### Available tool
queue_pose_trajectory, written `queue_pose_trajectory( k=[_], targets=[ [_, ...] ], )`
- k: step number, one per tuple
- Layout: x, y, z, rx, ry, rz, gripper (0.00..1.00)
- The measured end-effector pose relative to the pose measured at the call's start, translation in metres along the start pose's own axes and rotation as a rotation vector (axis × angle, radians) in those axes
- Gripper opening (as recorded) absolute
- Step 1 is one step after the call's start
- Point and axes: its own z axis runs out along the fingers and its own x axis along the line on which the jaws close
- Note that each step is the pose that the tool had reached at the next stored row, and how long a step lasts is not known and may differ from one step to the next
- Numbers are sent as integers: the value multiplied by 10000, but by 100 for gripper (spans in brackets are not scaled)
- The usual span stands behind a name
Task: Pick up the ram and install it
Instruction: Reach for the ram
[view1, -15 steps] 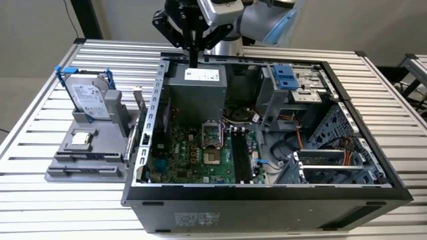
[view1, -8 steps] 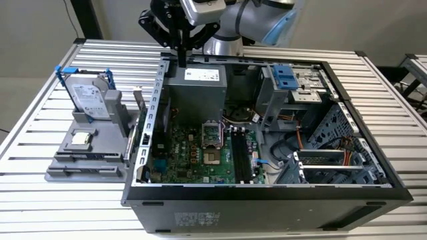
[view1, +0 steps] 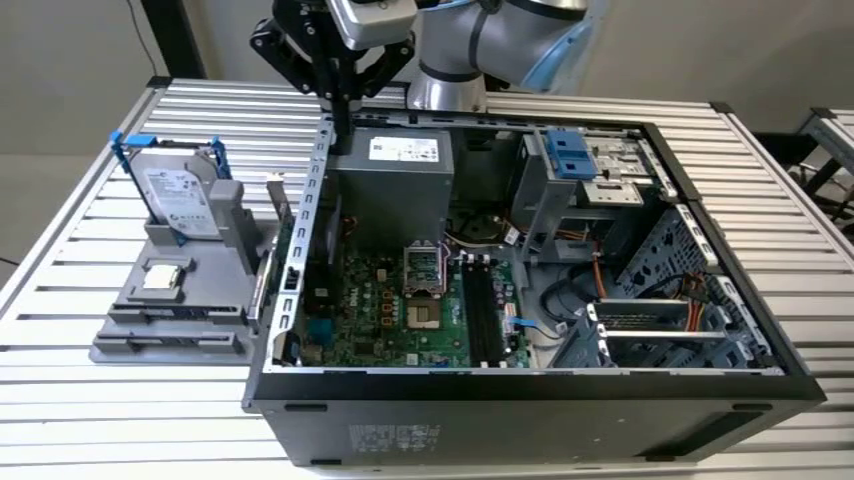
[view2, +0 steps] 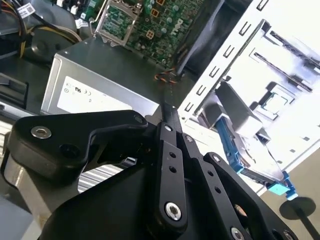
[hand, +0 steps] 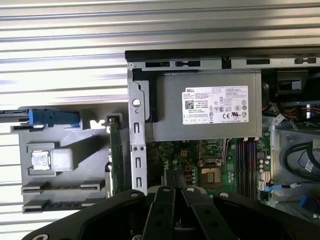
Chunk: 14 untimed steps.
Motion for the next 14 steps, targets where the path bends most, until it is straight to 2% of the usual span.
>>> queue_pose_trajectory(
  k=[5, 14],
  targets=[
    [12, 0, -1, 1, 0, 1, 0],
    [158, -9, -5, 1, 0, -1, 0]
  ],
)
